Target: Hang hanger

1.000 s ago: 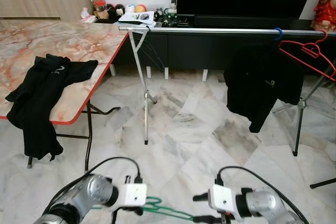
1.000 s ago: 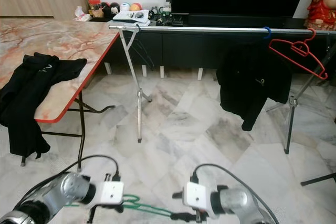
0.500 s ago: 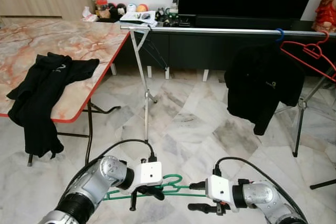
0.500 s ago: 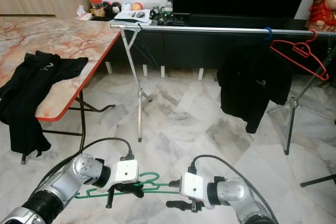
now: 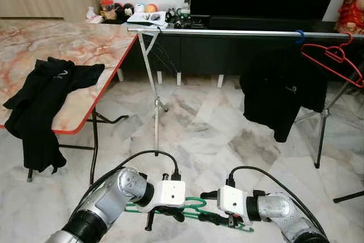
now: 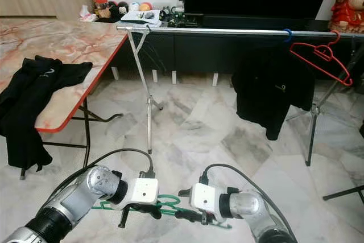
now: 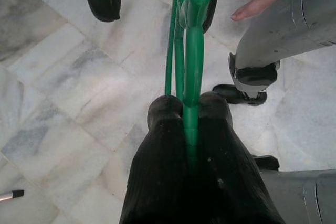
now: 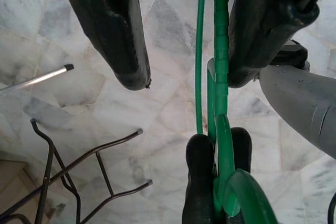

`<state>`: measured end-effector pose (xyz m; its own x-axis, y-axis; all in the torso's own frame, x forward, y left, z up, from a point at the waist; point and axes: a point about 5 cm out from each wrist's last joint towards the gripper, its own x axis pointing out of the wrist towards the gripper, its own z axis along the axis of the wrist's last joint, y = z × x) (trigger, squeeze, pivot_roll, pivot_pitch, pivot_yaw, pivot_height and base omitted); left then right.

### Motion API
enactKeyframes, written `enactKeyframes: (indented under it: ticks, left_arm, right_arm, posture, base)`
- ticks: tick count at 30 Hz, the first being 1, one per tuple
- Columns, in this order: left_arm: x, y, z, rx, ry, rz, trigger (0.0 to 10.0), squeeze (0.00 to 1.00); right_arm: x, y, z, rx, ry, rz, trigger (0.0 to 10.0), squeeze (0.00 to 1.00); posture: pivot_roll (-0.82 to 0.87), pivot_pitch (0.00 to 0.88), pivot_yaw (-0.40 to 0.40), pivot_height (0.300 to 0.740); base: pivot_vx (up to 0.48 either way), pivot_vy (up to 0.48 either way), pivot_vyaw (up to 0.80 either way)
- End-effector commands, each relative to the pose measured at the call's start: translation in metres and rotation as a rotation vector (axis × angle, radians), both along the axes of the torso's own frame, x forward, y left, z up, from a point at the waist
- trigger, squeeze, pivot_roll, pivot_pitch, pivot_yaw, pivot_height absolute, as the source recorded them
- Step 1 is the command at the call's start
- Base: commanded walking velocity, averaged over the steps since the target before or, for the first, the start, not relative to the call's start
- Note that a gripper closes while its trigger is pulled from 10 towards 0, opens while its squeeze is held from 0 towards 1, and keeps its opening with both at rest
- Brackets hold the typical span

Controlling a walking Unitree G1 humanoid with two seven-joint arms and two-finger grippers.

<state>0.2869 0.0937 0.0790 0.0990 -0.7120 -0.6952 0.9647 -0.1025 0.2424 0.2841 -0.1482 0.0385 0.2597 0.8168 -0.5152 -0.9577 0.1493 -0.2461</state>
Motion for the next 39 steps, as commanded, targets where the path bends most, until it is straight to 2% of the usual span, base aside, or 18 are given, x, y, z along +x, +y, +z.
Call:
enactKeyframes:
  ticks: [1,12,17,18,27,39]
  left_arm:
    - [-0.003,-0.001,-0.002,0.016,0.004,-0.014,10.0,0.00]
    - [-0.002,-0.006,0.003,-0.004,-0.021,-0.008,10.0,0.00]
    - [-0.002,-0.008,0.005,-0.013,-0.020,-0.009,10.0,0.00]
    - [-0.002,-0.008,0.005,-0.013,-0.021,-0.008,10.0,0.00]
    - [-0.002,-0.009,0.006,-0.015,-0.026,-0.012,10.0,0.00]
    - [-0.003,-0.012,0.007,-0.024,-0.030,-0.018,10.0,0.00]
  right_arm:
    - [0.001,-0.004,0.001,0.008,0.002,-0.015,10.0,0.00]
    - [-0.008,0.002,-0.010,0.011,0.098,0.016,10.0,0.00]
    - [-0.008,0.001,-0.010,0.011,0.108,0.013,10.0,0.00]
    - [-0.008,0.001,-0.010,0.011,0.107,0.010,0.0,0.00]
    - [-0.005,-0.002,-0.009,0.029,0.112,-0.035,0.0,0.00]
    - [-0.009,-0.003,-0.014,0.060,0.146,-0.077,0.0,0.00]
  posture:
    - [0.09,0.048,-0.001,0.740]
    - [0.10,0.050,-0.009,0.740]
    - [0.11,0.051,-0.010,0.740]
    - [0.11,0.052,-0.010,0.740]
    - [0.11,0.051,-0.010,0.740]
    - [0.11,0.051,-0.014,0.740]
  base:
    - [0.000,0.000,0.00]
    - [0.000,0.000,0.00]
    - [0.000,0.000,0.00]
    - [0.000,0.000,0.00]
    - [0.000,0.000,0.00]
    - [0.000,0.000,0.00]
